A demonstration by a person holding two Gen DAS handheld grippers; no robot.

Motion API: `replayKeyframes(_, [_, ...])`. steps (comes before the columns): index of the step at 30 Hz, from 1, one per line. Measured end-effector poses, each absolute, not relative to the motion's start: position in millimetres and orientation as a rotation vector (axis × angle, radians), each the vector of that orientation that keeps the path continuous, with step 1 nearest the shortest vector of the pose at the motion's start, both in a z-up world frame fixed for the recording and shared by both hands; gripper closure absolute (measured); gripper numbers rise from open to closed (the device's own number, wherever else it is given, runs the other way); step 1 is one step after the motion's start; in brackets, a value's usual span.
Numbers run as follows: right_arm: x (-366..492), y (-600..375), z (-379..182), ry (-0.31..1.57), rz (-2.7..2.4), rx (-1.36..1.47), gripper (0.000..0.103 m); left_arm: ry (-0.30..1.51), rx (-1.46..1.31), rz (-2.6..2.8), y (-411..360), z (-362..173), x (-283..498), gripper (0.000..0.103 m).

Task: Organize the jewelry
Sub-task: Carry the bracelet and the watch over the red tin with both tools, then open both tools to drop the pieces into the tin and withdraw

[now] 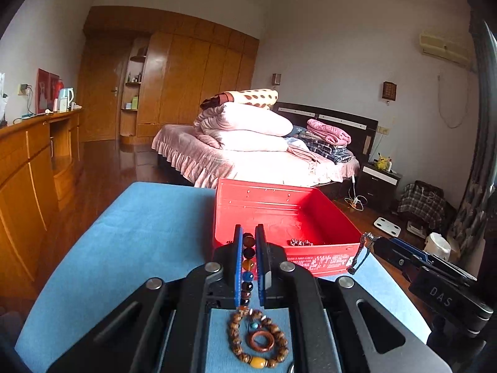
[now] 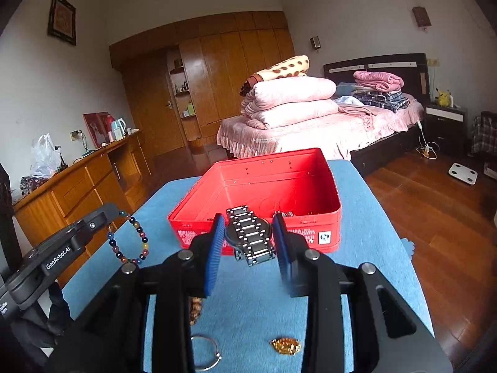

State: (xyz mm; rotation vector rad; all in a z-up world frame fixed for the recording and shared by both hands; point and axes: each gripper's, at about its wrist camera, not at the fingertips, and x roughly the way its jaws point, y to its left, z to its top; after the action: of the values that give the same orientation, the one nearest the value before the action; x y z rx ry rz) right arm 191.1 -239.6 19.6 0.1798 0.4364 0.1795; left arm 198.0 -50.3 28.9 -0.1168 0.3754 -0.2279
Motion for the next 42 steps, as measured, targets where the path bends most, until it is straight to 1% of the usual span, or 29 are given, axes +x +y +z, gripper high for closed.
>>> replayKeyframes(6, [234,-247,30,0.438,0.160,0.187,0.073,0.368,-0.116,-0.226,-60,41,237,0.095])
replayKeyframes(11, [269,-252,27,0.456,0.142,0.193,0.072,0.391,-0.114,-0.214,-66,38,271,0.095])
replayKeyframes(20, [314,-248,4,0.526,0.111,0.200,0.072,0.463,-0.134,-0.206,-78,13,321,0.095])
replayKeyframes(25, [327,-251,-5,0.568,0.092,0.203,0.071,0.522,-0.115,-0.220,-84,-1,333,0.095])
replayKeyframes(26, [328,-251,-6,0.575,0.091,0.201,0.070,0.526,-0.118,-0.217,-84,-3,334,0.093])
replayKeyframes(28, [326,-250,-5,0.566,0.090,0.197,0.070,0.527,-0.124,-0.207,-83,-3,333,0.083])
replayKeyframes(29, [324,-249,-3,0.561,0.089,0.190,0.070,0.524,-0.128,-0.204,-82,-2,332,0.075])
replayKeyframes(30, [321,-249,-2,0.554,0.086,0.186,0.070,0.517,-0.130,-0.199,-81,-1,330,0.073])
replayKeyframes(37, [299,-258,0,0.536,0.075,0.204,0.070,0.494,-0.102,-0.182,-74,4,312,0.072])
replayKeyframes(39, [291,-257,-1,0.535,0.070,0.192,0.070,0.495,-0.092,-0.175,-72,3,306,0.065])
replayKeyframes(42, [280,-254,-6,0.541,0.057,0.163,0.070,0.499,-0.082,-0.165,-68,1,295,0.062])
